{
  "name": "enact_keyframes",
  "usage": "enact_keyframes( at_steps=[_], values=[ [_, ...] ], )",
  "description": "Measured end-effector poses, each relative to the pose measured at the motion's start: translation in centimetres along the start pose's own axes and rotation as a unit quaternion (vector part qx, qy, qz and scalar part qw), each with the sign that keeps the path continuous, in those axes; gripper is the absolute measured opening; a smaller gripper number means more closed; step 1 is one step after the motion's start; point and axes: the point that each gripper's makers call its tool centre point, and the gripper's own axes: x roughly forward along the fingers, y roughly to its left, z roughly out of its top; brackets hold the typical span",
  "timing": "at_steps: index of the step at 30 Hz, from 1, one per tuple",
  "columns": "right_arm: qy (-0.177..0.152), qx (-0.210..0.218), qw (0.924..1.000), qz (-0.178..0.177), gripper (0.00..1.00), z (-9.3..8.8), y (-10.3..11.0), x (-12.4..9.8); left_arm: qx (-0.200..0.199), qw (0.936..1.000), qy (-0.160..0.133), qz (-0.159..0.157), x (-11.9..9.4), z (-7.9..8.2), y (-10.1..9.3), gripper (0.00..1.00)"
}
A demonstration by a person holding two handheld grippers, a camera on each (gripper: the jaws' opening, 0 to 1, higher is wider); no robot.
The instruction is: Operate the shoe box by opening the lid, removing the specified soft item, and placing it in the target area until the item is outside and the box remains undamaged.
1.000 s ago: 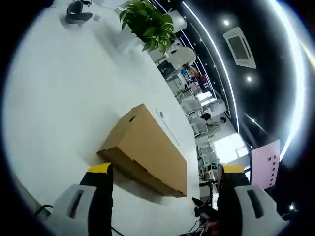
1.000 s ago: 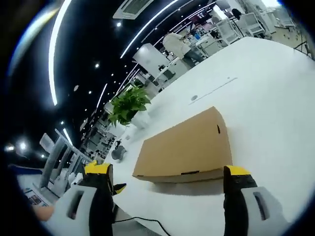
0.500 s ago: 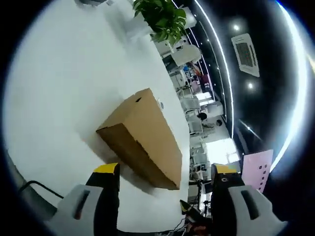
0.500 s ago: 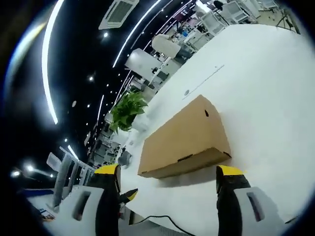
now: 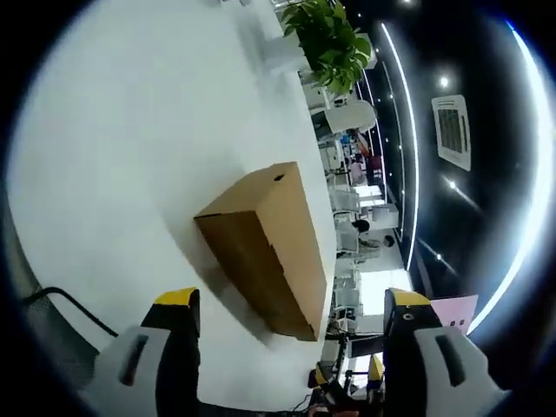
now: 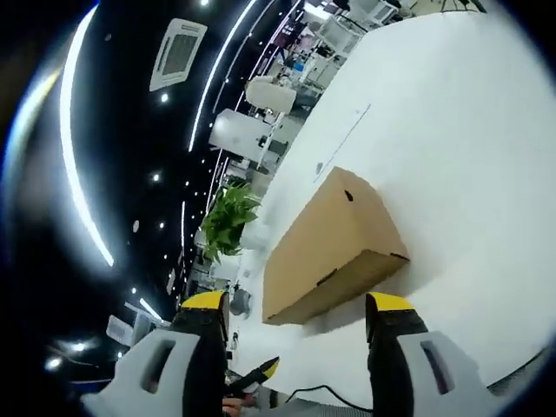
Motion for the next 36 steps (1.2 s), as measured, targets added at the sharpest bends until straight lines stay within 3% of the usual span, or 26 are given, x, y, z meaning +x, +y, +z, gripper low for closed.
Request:
enact_keyframes(
  at_steps=[3,5,7,11,16,19,25,29,36],
  values=[
    [-0.008,0.054,0.9985,-0.002,0.59,0.1,-0.7,0.1,-0.005,1.0000,0.001,-0.001,0.2,0.0,0.2,0.67],
    [-0.012,0.070,0.9975,-0.003,0.58,0.2,-1.3,0.2,-0.029,0.9994,-0.016,0.006,0.5,0.4,0.6,0.71],
    [-0.013,0.088,0.9960,-0.009,0.56,0.1,-1.9,0.4,-0.078,0.9966,-0.026,-0.008,0.8,0.7,0.6,0.69],
    [-0.011,0.098,0.9948,-0.023,0.52,0.0,-3.0,1.2,-0.036,0.9984,-0.019,0.039,1.4,0.7,2.4,0.67],
    [-0.006,0.091,0.9946,-0.049,0.49,0.2,-4.4,2.5,0.000,0.9985,-0.020,0.050,2.5,1.8,2.6,0.58],
    [-0.011,0.109,0.9927,-0.051,0.49,0.4,-5.0,3.4,0.006,0.9983,-0.022,0.053,3.5,2.4,2.7,0.52],
    [-0.008,0.100,0.9921,-0.075,0.42,0.4,-5.9,4.7,0.000,0.9960,-0.050,0.074,4.7,4.0,3.9,0.44],
    [-0.008,0.086,0.9928,-0.083,0.42,0.7,-5.8,5.5,0.024,0.9952,-0.044,0.084,5.4,4.3,3.8,0.43],
    [-0.005,0.092,0.9914,-0.093,0.42,0.7,-5.9,6.6,0.016,0.9947,-0.037,0.095,6.0,4.2,4.2,0.43]
  ],
)
